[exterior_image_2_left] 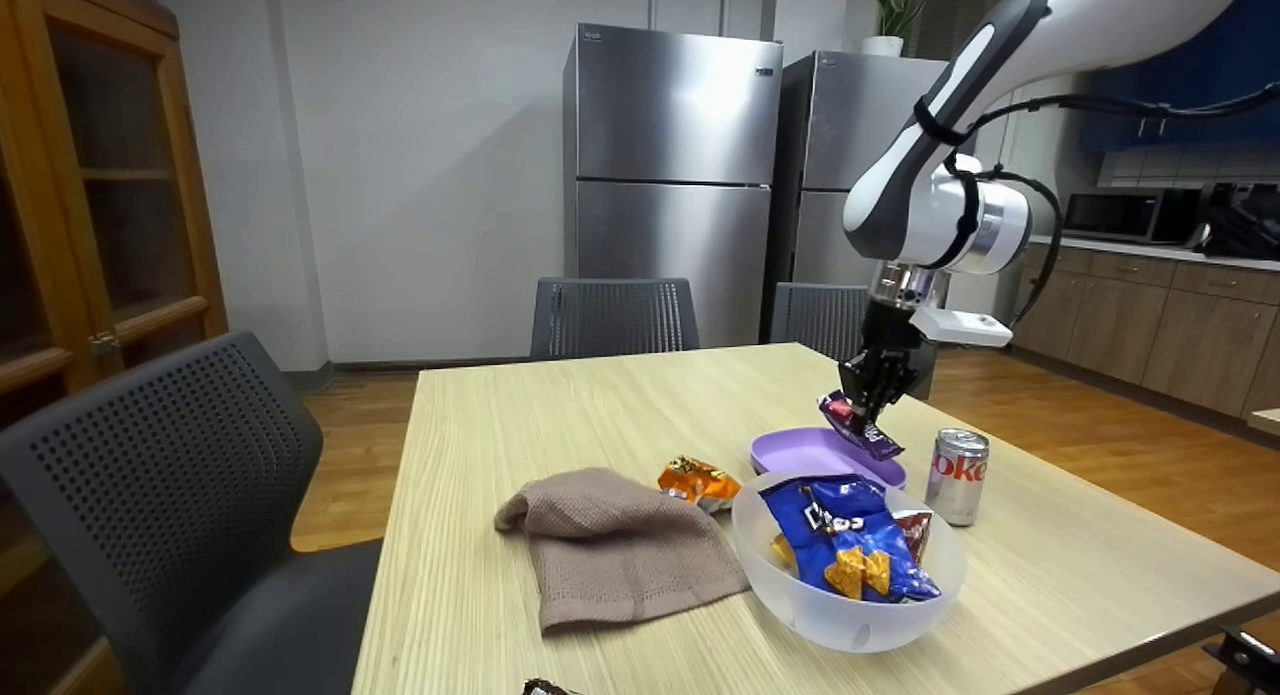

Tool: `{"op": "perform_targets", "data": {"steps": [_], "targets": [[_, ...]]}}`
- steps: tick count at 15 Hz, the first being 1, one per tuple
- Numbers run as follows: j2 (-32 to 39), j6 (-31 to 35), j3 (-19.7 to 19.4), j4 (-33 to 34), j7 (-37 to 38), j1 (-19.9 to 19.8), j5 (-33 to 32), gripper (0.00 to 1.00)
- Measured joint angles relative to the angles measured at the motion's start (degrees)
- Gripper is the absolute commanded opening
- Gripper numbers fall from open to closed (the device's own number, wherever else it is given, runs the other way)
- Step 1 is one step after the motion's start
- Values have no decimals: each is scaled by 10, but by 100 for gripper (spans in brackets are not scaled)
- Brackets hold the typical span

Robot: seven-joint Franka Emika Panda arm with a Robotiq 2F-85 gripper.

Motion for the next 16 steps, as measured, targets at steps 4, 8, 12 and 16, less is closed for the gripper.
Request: {"op": "perform_targets", "data": {"steps": [4,8,12,16], "targets": [[0,2,0,-7,-3,-1,0,37],[0,2,0,-10,-4,-1,0,58],[-2,2,-1,-10,-3,-1,-1,88],[-13,1,-2,-13,-3,-1,-1,93]]}}
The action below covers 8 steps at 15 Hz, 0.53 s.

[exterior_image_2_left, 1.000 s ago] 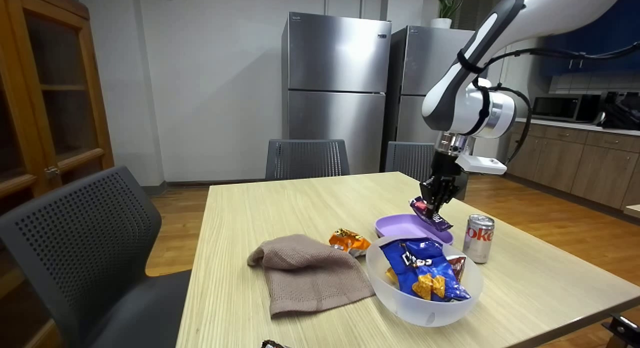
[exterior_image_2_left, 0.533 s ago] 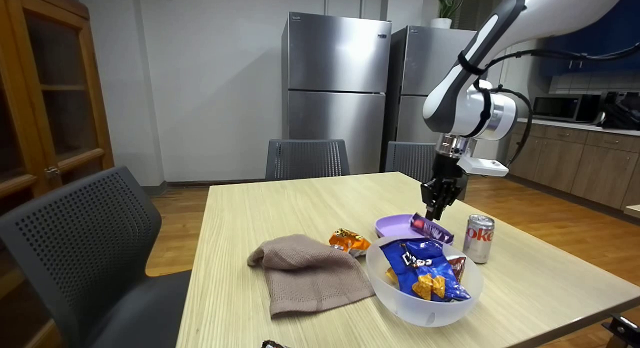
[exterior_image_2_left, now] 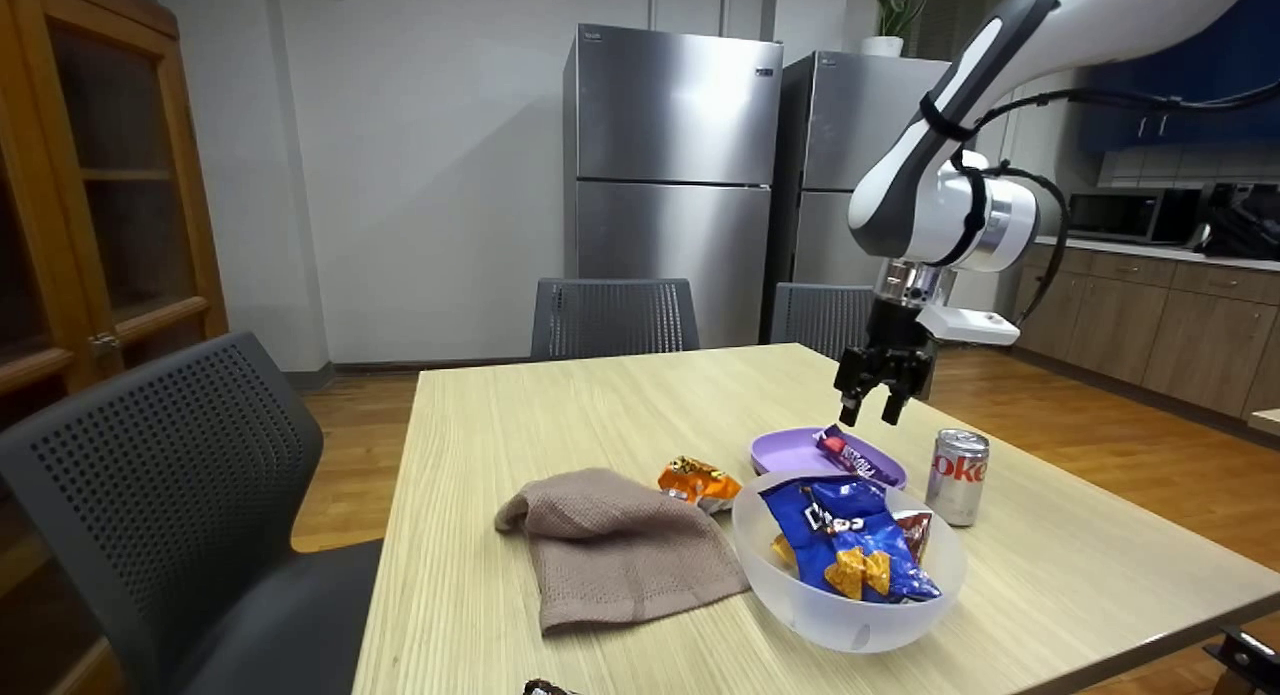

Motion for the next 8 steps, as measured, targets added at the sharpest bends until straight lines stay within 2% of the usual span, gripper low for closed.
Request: {"op": "perform_targets", "data": {"steps": [1,8], "targets": [[-4,0,0,-2,0,0,0,100],[-11,-1,-1,-8,0,0,0,100]]}}
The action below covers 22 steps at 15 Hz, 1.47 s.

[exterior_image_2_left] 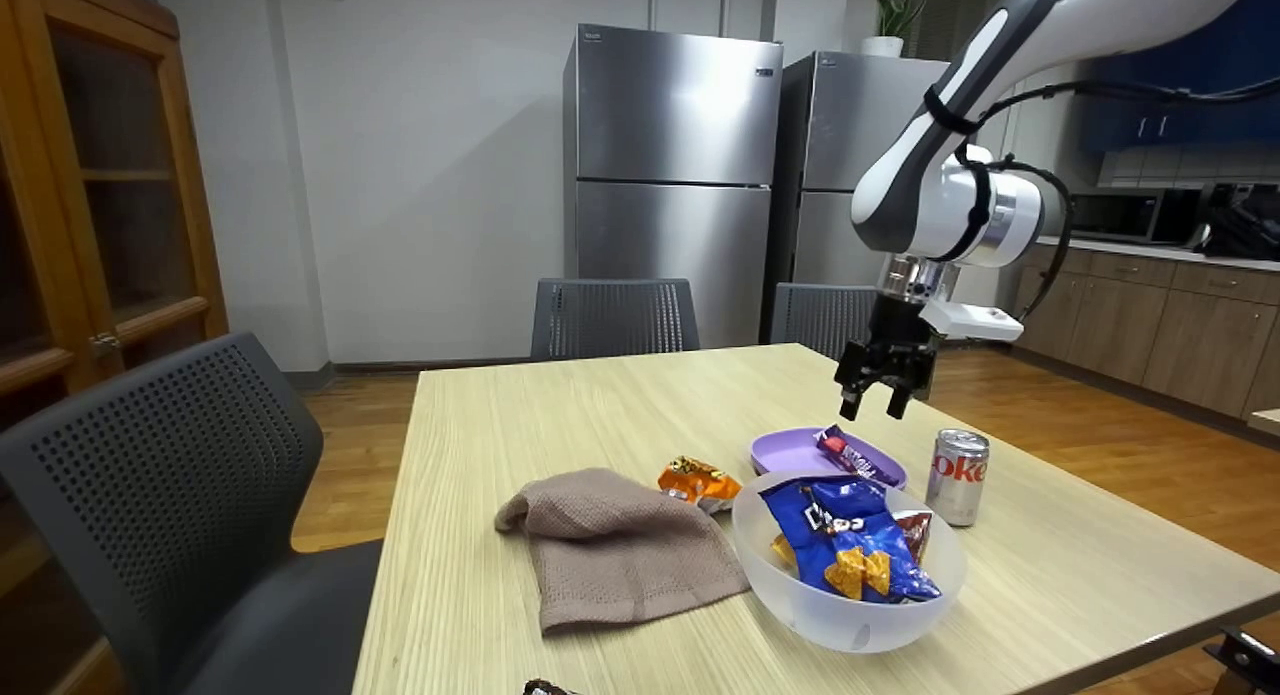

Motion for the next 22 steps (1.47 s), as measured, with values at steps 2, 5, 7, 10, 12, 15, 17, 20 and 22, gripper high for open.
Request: {"op": "perform_targets", "data": {"steps": [2,5,7,10,12,15,17,20,22], "targets": [[1,2,0,0,0,0,0,100],[-3,13,11,0,-8,0,0,100],[-12,23,24,0,-20,0,0,100],[-29,29,46,0,-50,1,1,100],[-37,30,60,0,-71,1,2,100],[-41,39,78,0,-99,5,2,100],[-40,44,92,0,-124,8,6,100],[-39,44,117,0,-171,9,21,100],[-37,44,129,0,-197,10,29,100]]}}
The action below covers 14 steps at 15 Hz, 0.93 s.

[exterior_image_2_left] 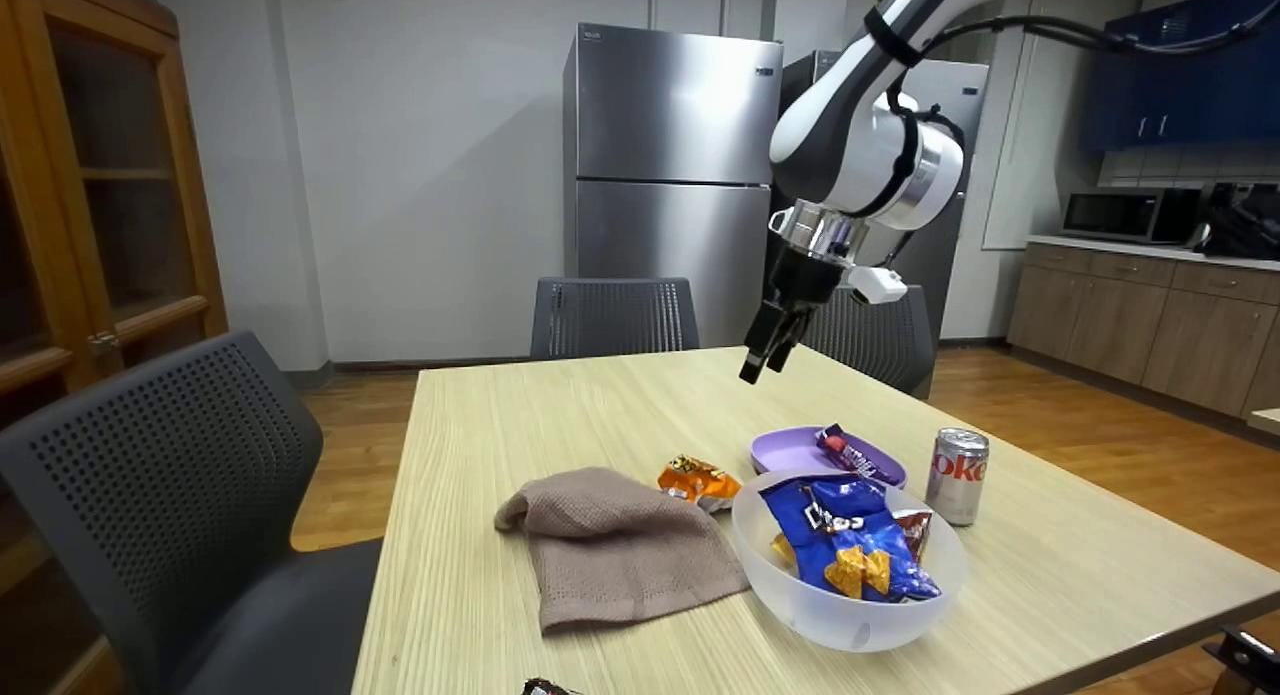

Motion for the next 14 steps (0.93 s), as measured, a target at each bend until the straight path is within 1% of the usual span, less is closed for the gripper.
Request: {"op": "perform_targets", "data": {"steps": [8,14], "targets": [[17,0,28,-1,-86,13,16,100],[28,1,31,-7,-110,29,15,100]]}}
